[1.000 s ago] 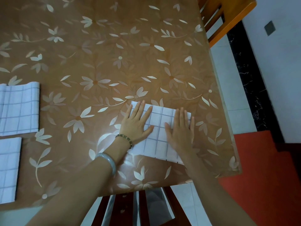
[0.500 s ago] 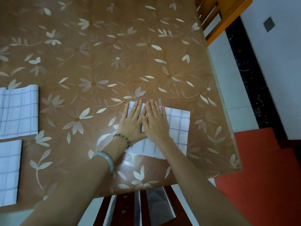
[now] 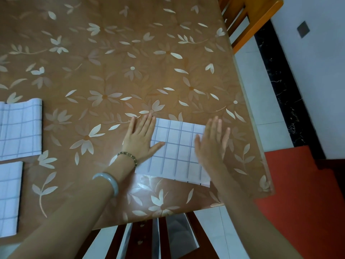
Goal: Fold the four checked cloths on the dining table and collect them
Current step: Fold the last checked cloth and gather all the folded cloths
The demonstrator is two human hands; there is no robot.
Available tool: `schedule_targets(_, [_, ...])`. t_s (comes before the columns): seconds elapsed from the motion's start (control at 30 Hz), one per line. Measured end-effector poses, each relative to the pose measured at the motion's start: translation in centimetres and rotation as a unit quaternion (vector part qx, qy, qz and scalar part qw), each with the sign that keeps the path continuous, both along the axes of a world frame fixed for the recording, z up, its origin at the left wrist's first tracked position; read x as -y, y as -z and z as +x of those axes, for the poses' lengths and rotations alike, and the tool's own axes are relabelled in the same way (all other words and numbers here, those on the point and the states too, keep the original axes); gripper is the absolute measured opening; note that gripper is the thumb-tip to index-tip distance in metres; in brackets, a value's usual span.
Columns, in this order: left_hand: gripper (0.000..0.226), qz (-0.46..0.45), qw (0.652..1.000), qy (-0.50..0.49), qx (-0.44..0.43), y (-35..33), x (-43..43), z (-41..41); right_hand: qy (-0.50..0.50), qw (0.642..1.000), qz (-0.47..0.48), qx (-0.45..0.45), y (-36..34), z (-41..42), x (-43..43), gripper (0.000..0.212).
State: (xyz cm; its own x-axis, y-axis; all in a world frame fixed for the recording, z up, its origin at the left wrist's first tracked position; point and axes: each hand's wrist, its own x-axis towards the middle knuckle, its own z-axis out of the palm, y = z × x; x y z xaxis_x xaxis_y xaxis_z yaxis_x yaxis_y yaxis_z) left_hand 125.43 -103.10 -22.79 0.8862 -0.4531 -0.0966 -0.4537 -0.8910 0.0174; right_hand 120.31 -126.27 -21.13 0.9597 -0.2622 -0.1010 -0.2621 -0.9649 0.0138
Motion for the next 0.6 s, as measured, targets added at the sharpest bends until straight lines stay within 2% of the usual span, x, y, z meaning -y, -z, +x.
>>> schedule_targets(0.07, [0.087,-0.006,1.0,-0.001,-0.003,-0.1,0.0,0.0,-0.064,0.996,0.061,0.031,-0.7,0.6,-3.8,0.064])
schedule_targets(0.17, [0.082,-0.023,1.0,-0.015,-0.008,-0.1,-0.1,0.0,-0.137,0.984,0.114,-0.003,-0.2,1.0,-8.5,0.063])
schedule_targets(0.33, [0.084,-0.013,0.999,-0.035,-0.004,0.0,-0.2,0.1,-0.123,0.988,0.094,-0.014,1.6,-0.5,-4.9,0.067])
schedule_targets(0.5, [0.081,-0.015,0.999,-0.034,0.006,0.3,-0.2,0.1,-0.049,0.998,0.045,-0.021,2.0,-3.1,1.3,0.071])
schedule_targets(0.6, [0.079,-0.012,0.999,-0.036,0.009,0.3,-0.1,0.0,0.01,1.0,0.013,-0.002,1.3,-3.8,1.4,0.071])
